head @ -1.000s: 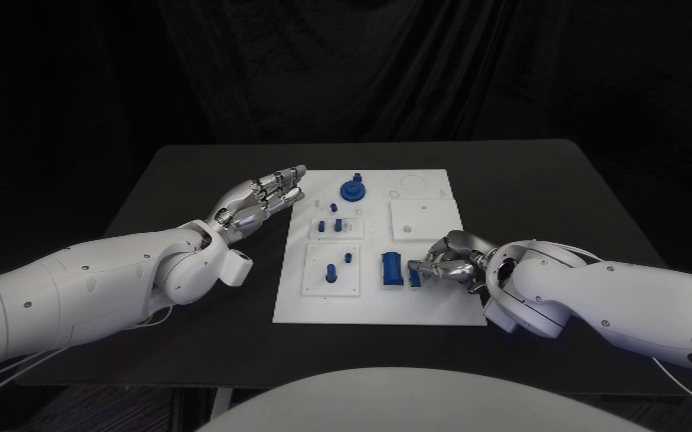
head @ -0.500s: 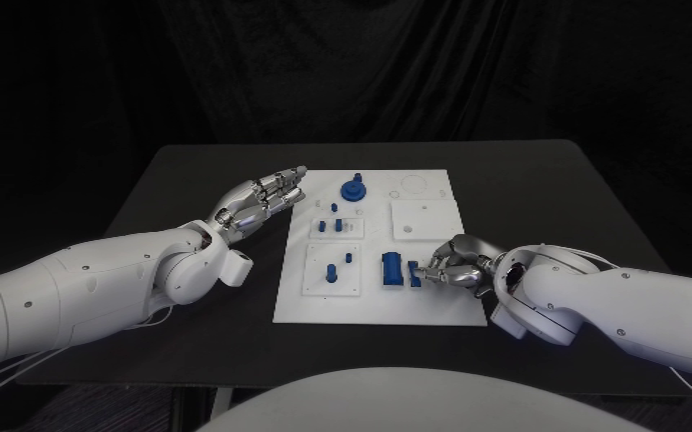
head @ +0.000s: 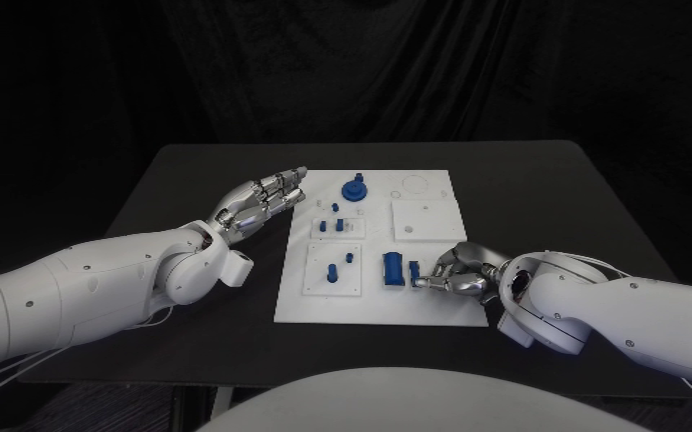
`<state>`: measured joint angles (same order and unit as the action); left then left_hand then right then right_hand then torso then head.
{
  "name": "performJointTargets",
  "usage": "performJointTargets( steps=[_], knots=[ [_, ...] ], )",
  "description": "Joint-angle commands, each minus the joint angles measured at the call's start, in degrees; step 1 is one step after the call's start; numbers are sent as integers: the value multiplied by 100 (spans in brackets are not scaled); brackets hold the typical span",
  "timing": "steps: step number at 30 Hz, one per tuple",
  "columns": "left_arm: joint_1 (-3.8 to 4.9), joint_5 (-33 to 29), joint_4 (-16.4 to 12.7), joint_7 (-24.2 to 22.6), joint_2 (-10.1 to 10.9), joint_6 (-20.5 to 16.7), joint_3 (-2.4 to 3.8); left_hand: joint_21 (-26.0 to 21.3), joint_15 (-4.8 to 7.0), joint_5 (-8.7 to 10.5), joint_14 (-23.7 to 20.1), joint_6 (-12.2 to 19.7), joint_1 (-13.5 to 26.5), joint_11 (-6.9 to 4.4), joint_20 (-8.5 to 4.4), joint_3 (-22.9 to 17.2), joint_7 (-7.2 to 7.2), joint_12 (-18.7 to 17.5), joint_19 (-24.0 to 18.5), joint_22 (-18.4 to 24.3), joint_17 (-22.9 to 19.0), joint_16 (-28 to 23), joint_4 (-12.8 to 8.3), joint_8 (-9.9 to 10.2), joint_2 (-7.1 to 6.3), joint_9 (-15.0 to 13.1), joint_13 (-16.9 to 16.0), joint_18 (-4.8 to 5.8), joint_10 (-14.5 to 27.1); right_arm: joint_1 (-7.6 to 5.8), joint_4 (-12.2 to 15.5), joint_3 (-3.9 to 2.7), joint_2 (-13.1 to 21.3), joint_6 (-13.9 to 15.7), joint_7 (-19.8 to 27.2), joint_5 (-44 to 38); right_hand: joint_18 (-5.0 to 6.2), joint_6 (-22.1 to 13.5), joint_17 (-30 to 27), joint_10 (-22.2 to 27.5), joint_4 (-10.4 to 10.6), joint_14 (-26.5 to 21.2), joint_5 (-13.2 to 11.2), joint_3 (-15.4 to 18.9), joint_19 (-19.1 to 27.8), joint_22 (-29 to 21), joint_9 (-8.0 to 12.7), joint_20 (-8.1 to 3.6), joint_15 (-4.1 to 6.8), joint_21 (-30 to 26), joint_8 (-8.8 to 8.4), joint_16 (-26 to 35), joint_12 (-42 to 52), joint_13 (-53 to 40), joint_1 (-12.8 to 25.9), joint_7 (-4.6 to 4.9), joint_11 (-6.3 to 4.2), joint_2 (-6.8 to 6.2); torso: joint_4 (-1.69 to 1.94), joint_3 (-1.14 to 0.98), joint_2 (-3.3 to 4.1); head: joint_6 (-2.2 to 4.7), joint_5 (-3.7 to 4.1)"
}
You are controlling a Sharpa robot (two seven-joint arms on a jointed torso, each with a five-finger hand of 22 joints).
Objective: Assemble the parts on the task board
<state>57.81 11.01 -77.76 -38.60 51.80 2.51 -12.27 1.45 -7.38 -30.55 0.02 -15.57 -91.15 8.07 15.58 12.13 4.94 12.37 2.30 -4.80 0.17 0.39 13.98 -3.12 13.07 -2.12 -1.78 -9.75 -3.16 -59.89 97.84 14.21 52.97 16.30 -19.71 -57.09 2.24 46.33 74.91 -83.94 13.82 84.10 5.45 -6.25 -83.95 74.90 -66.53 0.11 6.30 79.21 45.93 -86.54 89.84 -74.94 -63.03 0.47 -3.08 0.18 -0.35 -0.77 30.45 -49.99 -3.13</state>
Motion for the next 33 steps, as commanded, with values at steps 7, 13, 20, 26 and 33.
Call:
performJointTargets(
  steps=[7, 13, 20, 26, 33],
  knots=[
    [-22, -5, 3, -64, -11, 71, 6, 22, -32, -21, 18, -7, -27, -17, 51, -23, 45, 22, -1, -8, -8, -28, -7, -24, -25, -6, -6, -58, -6, 25, -46, -2, -26, -129, -33, -84, 33, 89, 671, -606, -13, 436, -60, 34, -176, 1173, -62, -29, 41, 54, 106, -33, 16, -1506, 14, -38, -48, -2, 2, -4, -1, -1, -5],
    [-32, -5, 6, -66, -9, 77, 6, 22, -32, -21, 18, -7, -27, -17, 51, -23, 45, 22, -1, -8, -8, -28, -7, -24, -25, -6, -6, -58, -6, 26, -96, -2, -56, -130, -93, -84, 34, 119, 670, -606, -34, 436, -25, 25, -175, 1172, -91, -33, 47, 52, 140, -33, 16, -1506, -28, -46, -56, 35, 3, -1, 2, -1, -14],
    [-41, -5, 11, -73, -12, 83, 6, 23, -34, -21, 19, -6, -27, -14, 54, -24, 49, 23, 1, -11, -8, -28, -9, -24, -26, -6, -6, -58, -6, 26, -176, -3, -106, -175, -163, -84, 33, 202, 684, -606, -113, 438, 88, -27, -177, 1173, -165, -46, 62, 60, 231, -39, 16, -1506, -172, -67, -73, 143, 1, -1, 2, -1, -30],
    [-49, -4, 15, -77, -20, 89, 6, 24, -35, -22, 20, -6, -27, -12, 55, -25, 51, 23, 2, -13, -7, -27, -10, -24, -26, -6, -6, -58, -7, 28, -268, -4, -200, -243, -186, -84, 33, 262, 682, -606, -166, 438, 102, -46, -177, 1173, -207, -52, 69, 62, 290, -38, 16, -1506, -251, -77, -83, 163, 1, -2, -3, -1, -32],
    [-52, -4, 13, -77, -15, 88, 6, 24, -35, -22, 20, -6, -27, -12, 55, -25, 51, 23, 2, -13, -7, -27, -10, -24, -26, -6, -6, -58, -7, 31, -313, -4, -257, -291, -202, -84, 33, 350, 676, -606, -225, 436, 34, -49, -176, 1173, -256, -60, 77, 61, 368, -36, 16, -1506, -330, -87, -92, 171, 4, 1, 1, -1, -40]
  ],
)
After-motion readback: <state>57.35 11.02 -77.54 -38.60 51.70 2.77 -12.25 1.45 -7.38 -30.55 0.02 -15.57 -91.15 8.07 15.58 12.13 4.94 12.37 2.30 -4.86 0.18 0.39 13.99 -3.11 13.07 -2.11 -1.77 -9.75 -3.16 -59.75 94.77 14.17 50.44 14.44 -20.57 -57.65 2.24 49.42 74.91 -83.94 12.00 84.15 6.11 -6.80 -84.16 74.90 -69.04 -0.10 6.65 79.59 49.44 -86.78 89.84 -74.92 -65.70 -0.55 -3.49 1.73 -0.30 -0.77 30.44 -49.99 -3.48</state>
